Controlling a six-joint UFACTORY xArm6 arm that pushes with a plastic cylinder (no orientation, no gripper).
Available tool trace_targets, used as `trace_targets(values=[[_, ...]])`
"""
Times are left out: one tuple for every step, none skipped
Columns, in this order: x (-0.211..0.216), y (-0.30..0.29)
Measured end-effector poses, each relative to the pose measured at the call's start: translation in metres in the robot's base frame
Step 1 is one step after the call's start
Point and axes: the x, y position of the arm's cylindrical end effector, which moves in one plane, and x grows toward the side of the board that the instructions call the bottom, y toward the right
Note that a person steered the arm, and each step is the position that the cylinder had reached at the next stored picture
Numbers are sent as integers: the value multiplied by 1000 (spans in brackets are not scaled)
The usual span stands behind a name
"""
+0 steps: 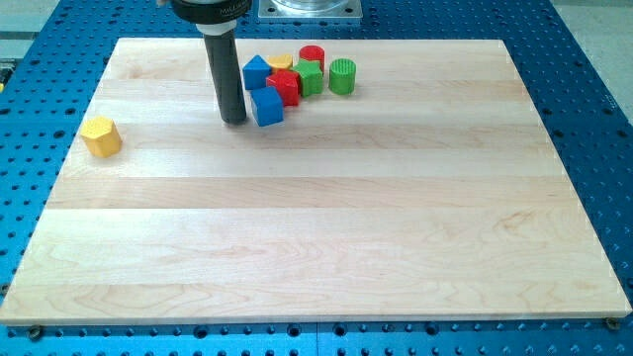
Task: Move your arm to the right of the hexagon
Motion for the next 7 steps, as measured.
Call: trace_targets(values=[[0,0],[0,1],[1,1],[1,-2],[1,-2],[1,-10],[-2,-10]])
